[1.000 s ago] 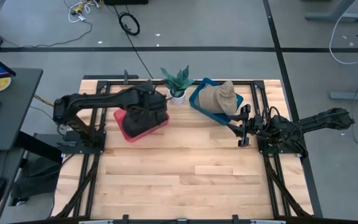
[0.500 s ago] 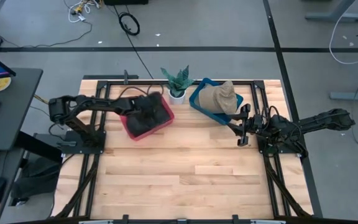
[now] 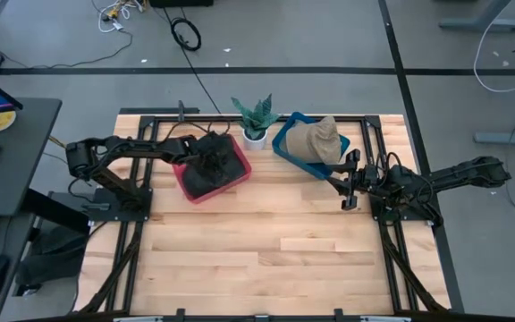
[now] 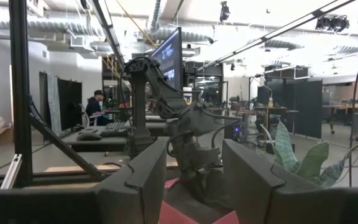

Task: Pick & Place hat
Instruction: Put the black cap into the pink bin

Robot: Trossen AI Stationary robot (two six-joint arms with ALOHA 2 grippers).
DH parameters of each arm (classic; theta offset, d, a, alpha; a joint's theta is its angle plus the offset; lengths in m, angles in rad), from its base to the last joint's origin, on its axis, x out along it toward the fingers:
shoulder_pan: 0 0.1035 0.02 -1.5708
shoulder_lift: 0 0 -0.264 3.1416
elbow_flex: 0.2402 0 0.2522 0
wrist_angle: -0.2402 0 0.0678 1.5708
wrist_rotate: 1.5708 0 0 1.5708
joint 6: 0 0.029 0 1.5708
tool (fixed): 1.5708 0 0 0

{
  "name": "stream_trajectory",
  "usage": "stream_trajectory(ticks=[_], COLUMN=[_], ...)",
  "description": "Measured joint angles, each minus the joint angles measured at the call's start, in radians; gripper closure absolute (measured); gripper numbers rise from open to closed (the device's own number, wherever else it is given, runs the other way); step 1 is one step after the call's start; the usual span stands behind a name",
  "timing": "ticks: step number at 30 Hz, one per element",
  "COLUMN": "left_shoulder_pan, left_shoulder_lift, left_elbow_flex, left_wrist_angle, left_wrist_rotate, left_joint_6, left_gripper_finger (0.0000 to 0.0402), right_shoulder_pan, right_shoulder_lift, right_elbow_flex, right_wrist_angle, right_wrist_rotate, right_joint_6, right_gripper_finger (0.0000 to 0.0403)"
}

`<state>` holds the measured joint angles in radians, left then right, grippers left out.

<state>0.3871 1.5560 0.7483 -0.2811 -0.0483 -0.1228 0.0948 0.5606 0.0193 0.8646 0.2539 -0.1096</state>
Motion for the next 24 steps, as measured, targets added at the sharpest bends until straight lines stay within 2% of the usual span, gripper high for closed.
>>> stream_trajectory(ticks=[3, 14, 20, 24], left_shoulder_pan=[0.005, -0.007, -0.02, -0.051], left_shoulder_lift=[0.004, -0.01, -0.132, -0.233], left_elbow_flex=[0.001, -0.001, -0.01, -0.008], left_wrist_angle=[0.002, 0.004, -0.029, -0.01], left_wrist_rotate=[0.049, 0.08, 0.185, 0.194], left_joint_6=[-0.026, -0.048, -0.075, -0.046], left_gripper_finger=[0.0397, 0.035, 0.0332, 0.033], right_shoulder_pan=[0.0, 0.0, 0.0, 0.0], right_shoulder_lift=[0.0, 0.0, 0.0, 0.0], right_elbow_flex=[0.0, 0.0, 0.0, 0.0], right_wrist_angle=[-0.004, -0.028, -0.048, -0.04], right_wrist_rotate=[0.0, 0.0, 0.0, 0.0], right_joint_6=[0.0, -0.028, -0.066, -0.057], right_gripper_finger=[0.0243, 0.0243, 0.0243, 0.0243])
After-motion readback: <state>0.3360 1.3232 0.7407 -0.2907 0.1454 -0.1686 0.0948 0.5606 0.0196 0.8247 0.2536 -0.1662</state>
